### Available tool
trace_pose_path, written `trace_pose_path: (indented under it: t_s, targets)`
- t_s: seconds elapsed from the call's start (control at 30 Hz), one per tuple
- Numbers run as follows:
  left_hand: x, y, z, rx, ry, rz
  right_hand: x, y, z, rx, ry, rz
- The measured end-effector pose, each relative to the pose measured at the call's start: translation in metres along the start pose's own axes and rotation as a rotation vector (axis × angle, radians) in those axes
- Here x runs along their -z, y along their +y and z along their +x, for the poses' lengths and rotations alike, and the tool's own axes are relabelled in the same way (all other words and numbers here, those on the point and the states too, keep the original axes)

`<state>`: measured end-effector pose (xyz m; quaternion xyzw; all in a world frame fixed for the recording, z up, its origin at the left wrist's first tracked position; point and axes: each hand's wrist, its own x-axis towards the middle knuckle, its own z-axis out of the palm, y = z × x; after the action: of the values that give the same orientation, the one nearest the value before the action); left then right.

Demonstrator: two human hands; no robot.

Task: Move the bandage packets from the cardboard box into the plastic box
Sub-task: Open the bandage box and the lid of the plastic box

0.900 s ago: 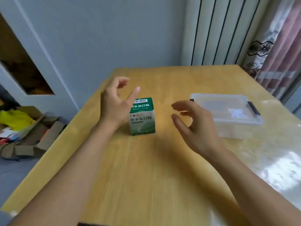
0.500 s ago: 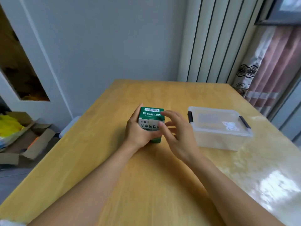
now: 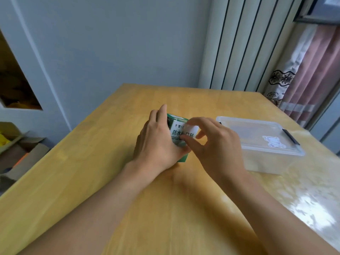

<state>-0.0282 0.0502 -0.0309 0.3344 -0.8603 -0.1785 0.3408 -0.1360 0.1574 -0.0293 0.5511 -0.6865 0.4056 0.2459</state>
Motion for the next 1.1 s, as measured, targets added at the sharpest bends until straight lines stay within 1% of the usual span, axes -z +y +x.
trace_pose_path:
  t_s: [0.1, 0.23, 0.33, 0.6, 0.77, 0.93, 1.0, 1.1]
  targets:
    - [0.005, -0.003, -0.001, 0.004, -0.053, -0.067, -0.003, 0.001, -0.001, -0.043, 0.01, 0.117]
    - [0.01, -0.004, -0.004, 0.019, -0.069, -0.056, -0.009, 0.004, -0.002, -0.05, 0.017, 0.198]
    - [0.009, -0.004, -0.004, 0.029, -0.07, -0.052, -0.012, 0.005, -0.004, -0.024, 0.024, 0.184]
    - [0.007, -0.003, -0.009, 0.014, 0.015, -0.126, -0.01, 0.006, -0.004, 0.023, 0.035, 0.098]
    - [0.005, -0.003, -0.005, -0.011, 0.05, -0.135, -0.01, 0.008, 0.001, 0.099, 0.025, -0.028]
    - [0.007, -0.004, -0.004, -0.062, 0.034, -0.089, -0.008, 0.013, 0.005, 0.15, -0.069, -0.049]
    - [0.007, -0.006, -0.005, -0.078, 0.006, -0.094, -0.008, 0.015, 0.004, 0.146, -0.105, -0.053]
    - [0.01, -0.009, -0.003, -0.112, -0.047, -0.114, -0.003, 0.017, 0.005, 0.143, -0.112, -0.054]
